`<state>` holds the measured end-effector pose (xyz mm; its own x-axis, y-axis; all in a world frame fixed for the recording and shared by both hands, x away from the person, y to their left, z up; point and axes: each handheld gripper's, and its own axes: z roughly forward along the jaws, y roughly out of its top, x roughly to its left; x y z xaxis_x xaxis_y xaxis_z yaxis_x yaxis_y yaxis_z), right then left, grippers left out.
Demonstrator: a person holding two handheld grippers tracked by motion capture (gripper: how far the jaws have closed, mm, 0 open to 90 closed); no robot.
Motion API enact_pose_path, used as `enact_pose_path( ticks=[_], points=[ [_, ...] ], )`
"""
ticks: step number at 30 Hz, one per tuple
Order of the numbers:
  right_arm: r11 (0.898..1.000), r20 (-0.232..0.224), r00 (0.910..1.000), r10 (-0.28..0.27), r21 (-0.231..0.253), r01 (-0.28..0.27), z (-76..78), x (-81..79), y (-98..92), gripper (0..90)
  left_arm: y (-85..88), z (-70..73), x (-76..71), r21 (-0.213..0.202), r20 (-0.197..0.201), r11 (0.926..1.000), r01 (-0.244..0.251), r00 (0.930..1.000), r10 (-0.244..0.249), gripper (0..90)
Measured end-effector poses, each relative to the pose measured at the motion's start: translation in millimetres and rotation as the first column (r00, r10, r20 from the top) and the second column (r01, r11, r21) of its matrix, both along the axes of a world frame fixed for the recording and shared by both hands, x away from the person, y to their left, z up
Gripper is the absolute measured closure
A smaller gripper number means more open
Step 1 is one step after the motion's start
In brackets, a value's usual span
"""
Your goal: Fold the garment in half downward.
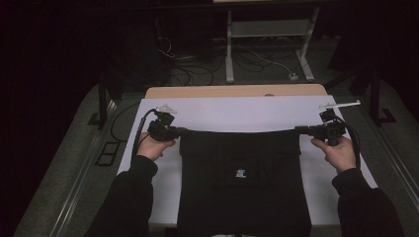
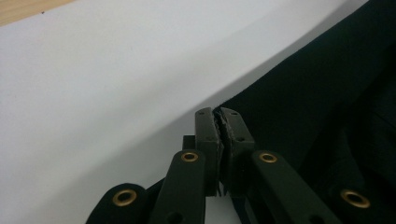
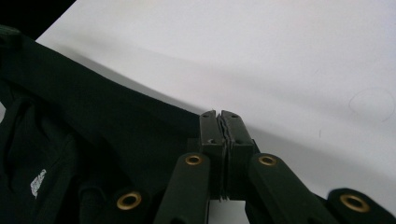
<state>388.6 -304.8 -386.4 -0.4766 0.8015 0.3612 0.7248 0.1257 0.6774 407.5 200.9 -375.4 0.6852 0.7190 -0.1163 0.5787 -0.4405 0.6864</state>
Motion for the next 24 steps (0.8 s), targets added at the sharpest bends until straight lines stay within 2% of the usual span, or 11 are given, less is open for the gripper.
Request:
enact_pose_path(
  ticks=[9,13,21,24],
  points=[
    [1.0,0.014,0.9999,0.006,-0.013,-0.006,5.2,10.1,2.3,87.3,-0.9,4.3,9.0,0.01,0.002,0.9999,-0.009,1.0,0.009,85.2],
    [1.0,0.018,0.9998,0.001,-0.01,-0.001,8.0,14.6,4.1,87.3,0.8,7.3,12.9,-0.006,0.002,0.9997,-0.024,0.9997,0.024,85.2],
    [1.0,0.024,0.9997,-0.005,-0.019,0.006,13.4,26.4,8.9,87.3,0.9,11.2,21.7,0.009,0.007,0.9991,-0.041,0.9991,0.041,85.1],
    [1.0,0.023,0.9997,-0.007,-0.024,0.008,15.8,31.0,10.6,87.3,0.9,12.9,25.1,0.002,0.012,0.9986,-0.053,0.9985,0.053,85.1]
  ],
)
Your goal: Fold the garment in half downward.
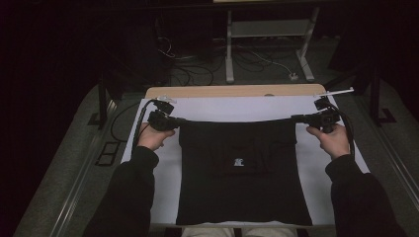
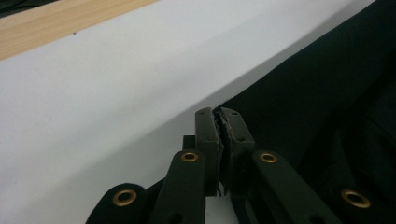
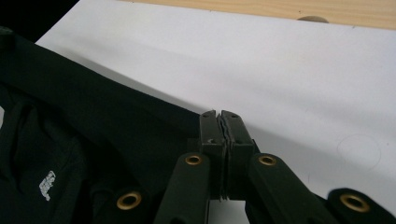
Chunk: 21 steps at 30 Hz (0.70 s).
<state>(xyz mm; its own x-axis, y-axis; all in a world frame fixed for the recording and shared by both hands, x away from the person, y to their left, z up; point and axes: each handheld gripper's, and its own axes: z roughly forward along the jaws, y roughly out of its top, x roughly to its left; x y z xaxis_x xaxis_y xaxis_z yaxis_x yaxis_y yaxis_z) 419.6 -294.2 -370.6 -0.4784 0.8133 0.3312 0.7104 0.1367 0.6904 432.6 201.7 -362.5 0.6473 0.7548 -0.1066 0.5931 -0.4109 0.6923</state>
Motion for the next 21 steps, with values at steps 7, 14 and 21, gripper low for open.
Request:
enact_pose_path(
  ticks=[7,14,21],
  points=[
    [1.0,0.012,0.9998,-0.019,0.005,0.019,2.1,6.0,0.2,87.3,-1.2,3.1,9.5,0.01,0.011,0.9999,-0.005,0.9999,0.005,85.1],
    [0.999,0.015,0.9994,-0.032,-0.009,0.032,2.0,12.4,0.4,87.3,-5.9,2.8,17.8,0.026,0.012,0.9996,-0.011,0.9999,0.011,85.0],
    [0.999,0.023,0.9992,-0.034,-0.013,0.035,6.4,21.1,0.2,87.3,-5.2,6.9,24.1,0.007,0.014,0.9994,-0.033,0.9994,0.033,85.1]
  ],
)
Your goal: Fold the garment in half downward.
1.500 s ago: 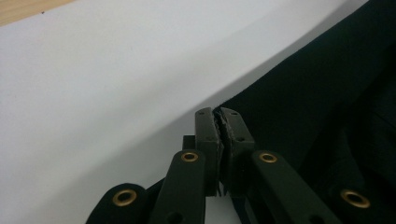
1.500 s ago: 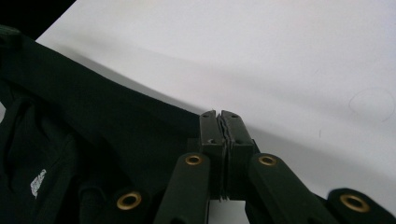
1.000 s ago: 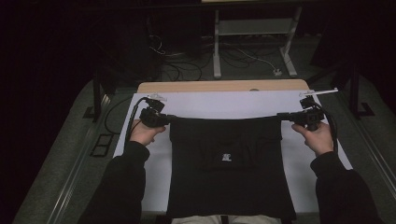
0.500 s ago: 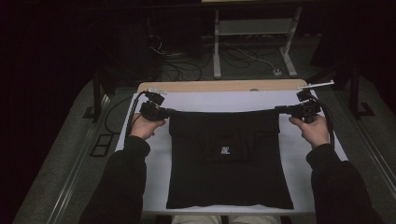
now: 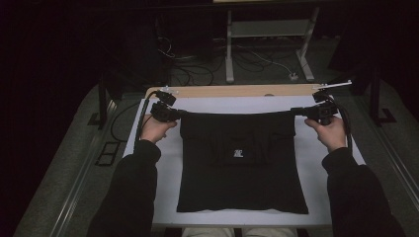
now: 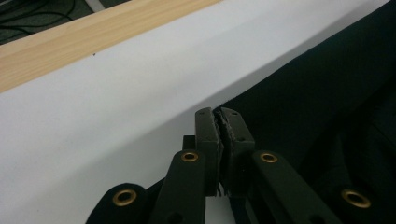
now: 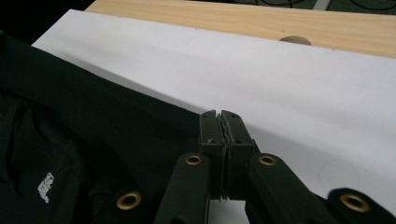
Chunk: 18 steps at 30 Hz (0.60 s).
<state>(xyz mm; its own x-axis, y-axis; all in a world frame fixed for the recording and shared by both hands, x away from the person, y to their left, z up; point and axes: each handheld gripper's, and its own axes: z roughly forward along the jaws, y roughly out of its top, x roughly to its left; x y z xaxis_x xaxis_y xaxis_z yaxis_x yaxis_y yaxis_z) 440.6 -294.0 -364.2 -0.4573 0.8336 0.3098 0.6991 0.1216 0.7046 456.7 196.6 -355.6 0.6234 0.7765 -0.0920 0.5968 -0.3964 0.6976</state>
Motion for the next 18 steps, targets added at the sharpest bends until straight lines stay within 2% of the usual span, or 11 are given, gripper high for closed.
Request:
enact_pose_path(
  ticks=[5,13,18],
  points=[
    [1.0,0.002,1.0,-0.009,0.007,0.009,2.6,6.4,-0.8,87.3,1.0,0.7,2.6,-0.056,-0.001,0.9976,-0.04,0.9992,0.04,85.1],
    [1.0,-0.004,0.9999,-0.012,0.003,0.012,0.4,13.3,-1.0,87.3,-1.1,-4.6,12.5,-0.058,-0.011,0.9971,-0.05,0.9987,0.05,85.1],
    [1.0,-0.035,0.9992,-0.019,0.017,0.02,-11.2,20.6,-2.4,87.2,-7.8,-18.4,19.6,-0.05,-0.022,0.9961,-0.073,0.9972,0.072,85.0]
  ],
)
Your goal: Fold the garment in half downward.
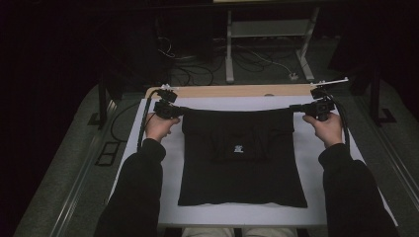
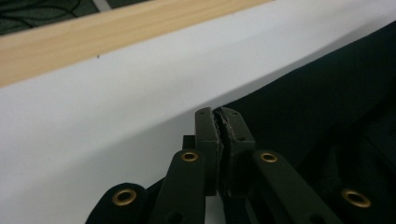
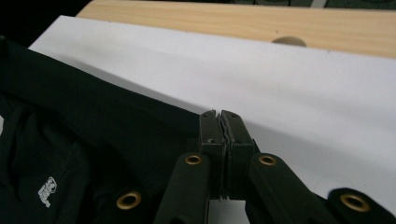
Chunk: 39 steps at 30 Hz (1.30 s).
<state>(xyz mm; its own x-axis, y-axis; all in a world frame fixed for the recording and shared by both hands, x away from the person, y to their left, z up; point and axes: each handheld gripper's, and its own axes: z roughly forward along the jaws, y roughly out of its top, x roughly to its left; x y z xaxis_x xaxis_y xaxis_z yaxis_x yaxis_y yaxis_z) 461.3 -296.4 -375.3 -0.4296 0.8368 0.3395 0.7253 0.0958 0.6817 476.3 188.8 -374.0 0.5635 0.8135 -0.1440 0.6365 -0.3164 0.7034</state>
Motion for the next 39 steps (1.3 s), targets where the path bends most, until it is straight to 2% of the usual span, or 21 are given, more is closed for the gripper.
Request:
enact_pose_path(
  ticks=[3,13,20,24,28,32,34,35,37,39],
  points=[
    [1.0,-0.015,0.9999,-0.008,0.019,0.008,-8.8,4.3,-1.1,87.3,-3.6,-6.9,3.0,0.001,-0.007,1.0,-0.005,1.0,0.005,85.0],
    [0.999,-0.046,0.9984,-0.033,0.011,0.033,-25.5,15.4,-0.1,87.2,-0.1,-20.3,12.0,0.01,-0.041,0.9996,-0.028,0.9988,0.028,84.9],
    [0.998,-0.076,0.996,-0.048,0.031,0.05,-37.0,20.8,0.6,87.1,-2.4,-29.0,16.3,0.032,-0.062,0.9992,-0.025,0.9977,0.027,84.8],
    [0.998,-0.093,0.9942,-0.054,0.023,0.057,-42.2,23.3,1.6,87.1,-0.9,-35.2,19.5,0.02,-0.081,0.9993,-0.031,0.9962,0.032,84.5],
    [0.998,-0.104,0.9933,-0.051,0.038,0.055,-46.3,24.8,1.6,86.2,-0.3,-38.9,19.9,-0.007,-0.096,0.9991,-0.042,0.9945,0.042,82.8],
    [0.998,-0.109,0.9927,-0.05,0.043,0.055,-46.5,23.8,3.3,82.7,2.8,-41.6,20.7,-0.069,-0.127,0.9961,-0.055,0.9909,0.046,74.7],
    [0.998,-0.091,0.9944,-0.053,0.02,0.056,-44.6,21.5,4.1,76.9,4.6,-41.2,20.6,-0.094,-0.162,0.9931,-0.071,0.9853,0.055,67.8],
    [0.998,-0.086,0.9948,-0.054,0.016,0.056,-43.3,20.4,4.5,72.1,5.0,-40.3,20.2,-0.101,-0.172,0.9928,-0.065,0.9839,0.047,62.8],
    [0.998,-0.084,0.995,-0.056,0.015,0.057,-40.2,18.6,4.5,64.7,4.7,-36.8,17.6,-0.088,-0.164,0.9953,-0.04,0.9861,0.025,56.3],
    [0.998,-0.076,0.9952,-0.062,0.012,0.063,-36.6,17.0,4.0,57.4,4.7,-33.9,16.0,-0.1,-0.165,0.9948,-0.019,0.9863,0.003,48.2]
  ],
)
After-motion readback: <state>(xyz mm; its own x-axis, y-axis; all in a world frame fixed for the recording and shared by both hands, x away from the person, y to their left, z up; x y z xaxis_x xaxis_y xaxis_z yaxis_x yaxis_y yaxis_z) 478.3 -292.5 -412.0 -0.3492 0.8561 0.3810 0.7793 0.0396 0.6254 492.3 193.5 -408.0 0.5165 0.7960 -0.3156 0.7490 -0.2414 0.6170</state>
